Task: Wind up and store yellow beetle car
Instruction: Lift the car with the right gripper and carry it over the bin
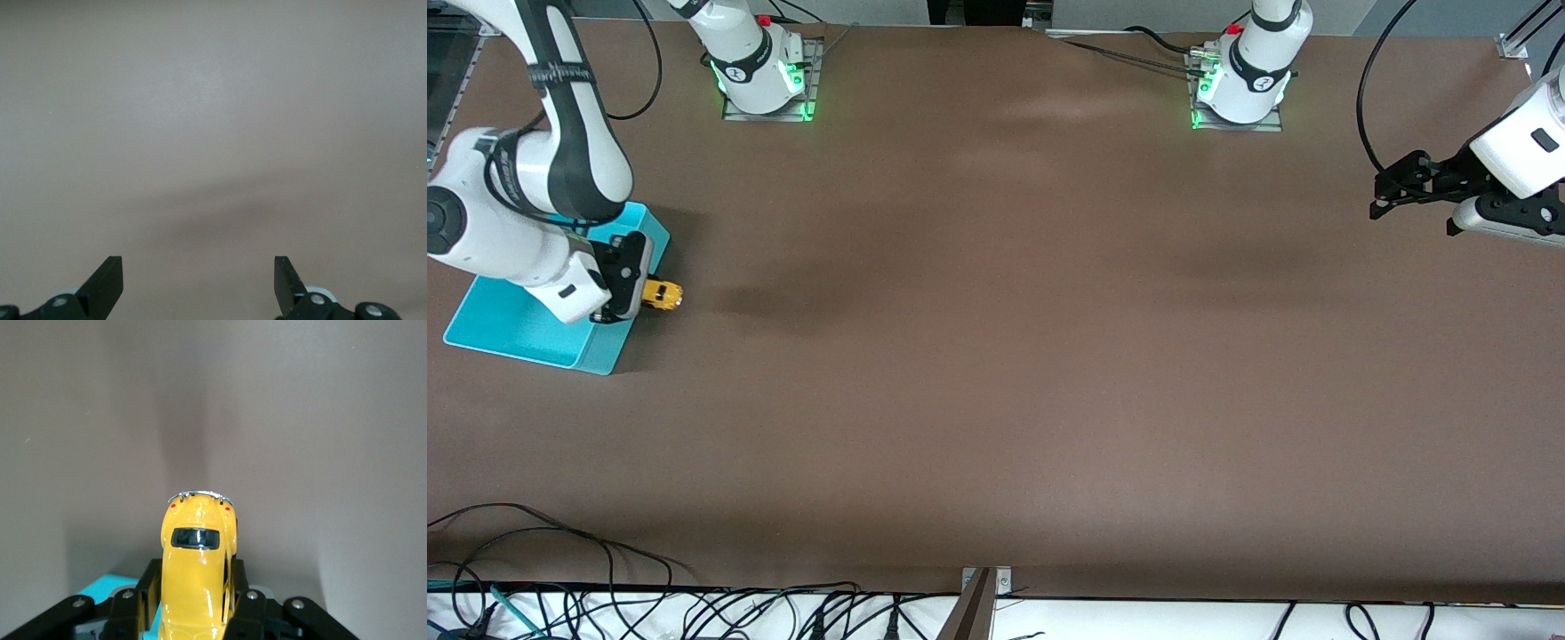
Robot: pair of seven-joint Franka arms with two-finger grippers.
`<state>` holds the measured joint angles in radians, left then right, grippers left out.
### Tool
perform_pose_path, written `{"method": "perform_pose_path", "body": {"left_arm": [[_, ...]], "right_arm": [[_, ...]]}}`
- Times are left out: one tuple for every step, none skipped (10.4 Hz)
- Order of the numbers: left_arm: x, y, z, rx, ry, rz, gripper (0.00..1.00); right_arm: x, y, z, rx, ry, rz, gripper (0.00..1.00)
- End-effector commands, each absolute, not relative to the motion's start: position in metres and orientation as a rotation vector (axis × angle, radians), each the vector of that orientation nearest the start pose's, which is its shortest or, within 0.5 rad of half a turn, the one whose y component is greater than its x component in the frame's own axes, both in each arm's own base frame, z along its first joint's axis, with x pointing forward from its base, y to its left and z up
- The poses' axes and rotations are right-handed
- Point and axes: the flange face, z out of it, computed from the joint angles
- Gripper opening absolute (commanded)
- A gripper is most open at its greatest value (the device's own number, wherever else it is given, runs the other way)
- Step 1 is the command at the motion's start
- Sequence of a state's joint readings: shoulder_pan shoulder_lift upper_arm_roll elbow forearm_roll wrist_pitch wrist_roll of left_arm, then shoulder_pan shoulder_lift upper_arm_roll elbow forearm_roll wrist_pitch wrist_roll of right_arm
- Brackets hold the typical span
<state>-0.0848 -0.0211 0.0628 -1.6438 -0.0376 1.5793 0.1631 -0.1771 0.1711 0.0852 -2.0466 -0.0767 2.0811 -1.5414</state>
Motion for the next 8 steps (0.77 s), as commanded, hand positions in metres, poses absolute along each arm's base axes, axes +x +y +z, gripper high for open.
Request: {"method": "perform_pose_path", "body": {"left_arm": [[0.549, -0.017, 0.609, -3.145, 0.281, 0.081, 1.00], [0.549, -0.017, 0.609, -3.145, 0.280, 0.081, 1.00], [0.549, -0.016, 0.609, -3.145, 0.281, 0.081, 1.00], [0.549, -0.015, 0.608, -3.146, 0.278, 0.086, 1.00], [0.549, -0.016, 0.608, -3.146, 0.278, 0.088, 1.00], [0.549, -0.016, 0.608, -3.144, 0.280, 0.088, 1.00], [0.549, -0.016, 0.608, -3.146, 0.281, 0.088, 1.00], [0.549, -0.016, 0.608, -3.144, 0.280, 0.088, 1.00]], "right_arm": [[0.539, -0.093, 0.388, -2.133, -2.211, 0.238, 0.00], [0.532, -0.122, 0.390, -2.079, -2.250, 0.248, 0.00], [0.525, -0.152, 0.389, -2.026, -2.286, 0.253, 0.00], [0.517, -0.178, 0.386, -1.992, -2.306, 0.269, 0.00], [0.508, -0.204, 0.382, -1.974, -2.312, 0.282, 0.00], [0.500, -0.225, 0.370, -1.954, -2.304, 0.279, 0.00], [0.493, -0.245, 0.354, -1.935, -2.298, 0.270, 0.00], [0.485, -0.263, 0.334, -1.918, -2.277, 0.264, 0.00]]}}
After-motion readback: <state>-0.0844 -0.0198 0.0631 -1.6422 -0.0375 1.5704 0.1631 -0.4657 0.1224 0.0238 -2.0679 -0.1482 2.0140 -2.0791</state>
